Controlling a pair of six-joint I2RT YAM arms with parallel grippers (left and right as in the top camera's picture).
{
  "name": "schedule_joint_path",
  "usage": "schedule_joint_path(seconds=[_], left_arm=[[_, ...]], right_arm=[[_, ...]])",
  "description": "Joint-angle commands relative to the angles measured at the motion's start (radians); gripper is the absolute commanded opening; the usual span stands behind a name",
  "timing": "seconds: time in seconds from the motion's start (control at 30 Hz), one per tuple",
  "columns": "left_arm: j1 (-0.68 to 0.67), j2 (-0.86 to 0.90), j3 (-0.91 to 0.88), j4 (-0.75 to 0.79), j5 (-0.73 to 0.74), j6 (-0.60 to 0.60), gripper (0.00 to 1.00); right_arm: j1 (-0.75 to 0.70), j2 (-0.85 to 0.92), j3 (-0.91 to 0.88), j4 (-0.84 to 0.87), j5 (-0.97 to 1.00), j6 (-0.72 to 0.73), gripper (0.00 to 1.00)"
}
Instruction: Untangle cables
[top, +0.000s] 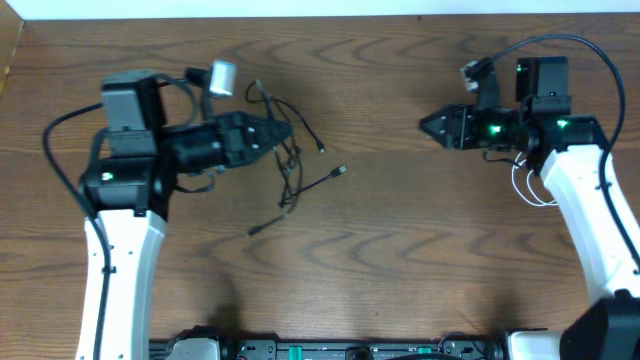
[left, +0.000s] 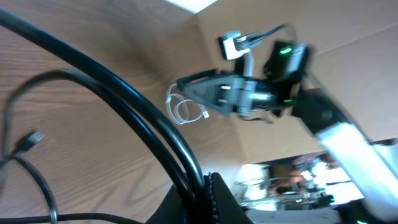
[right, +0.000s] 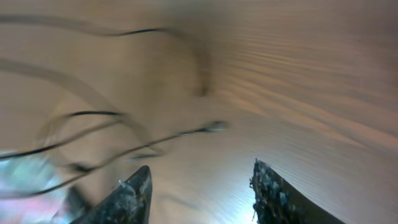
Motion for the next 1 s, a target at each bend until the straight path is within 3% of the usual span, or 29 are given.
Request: schedule_joint_path(seconds=[0.0, 0.1, 0.2, 0.37, 0.63, 0.97], left_arm=[[-0.09, 0.01, 0.004, 0.006, -0.199, 0.01, 0.08], [-0.131, 0.019, 0.004, 0.027, -0.236, -0.064, 0.08], [-0.134, 0.019, 0.004, 0.054, -0.236, -0.136, 0.08], [-0.134, 0.019, 0.005, 0.071, -0.236, -0.187, 0.08], [-0.134, 0.019, 0.005, 0.071, -0.215, -0.284, 0.08], [-0.151, 0.019, 0.005, 0.069, -0.179, -0.294, 0.08]], right_arm=[[0.097, -0.007, 0.007, 0.03, -0.22, -0.08, 0.52], [0.167, -0.003, 0.006, 0.068, -0.222, -0.092, 0.62], [0.212, -0.003, 0.006, 0.128, -0.277, -0.098, 0.65], [0.268, -0.003, 0.006, 0.221, -0.399, -0.152, 0.65], [0.365, 0.017, 0.006, 0.314, -0.38, -0.192, 0.61], [0.439, 0.105, 0.006, 0.517, -0.325, -0.041, 0.54]])
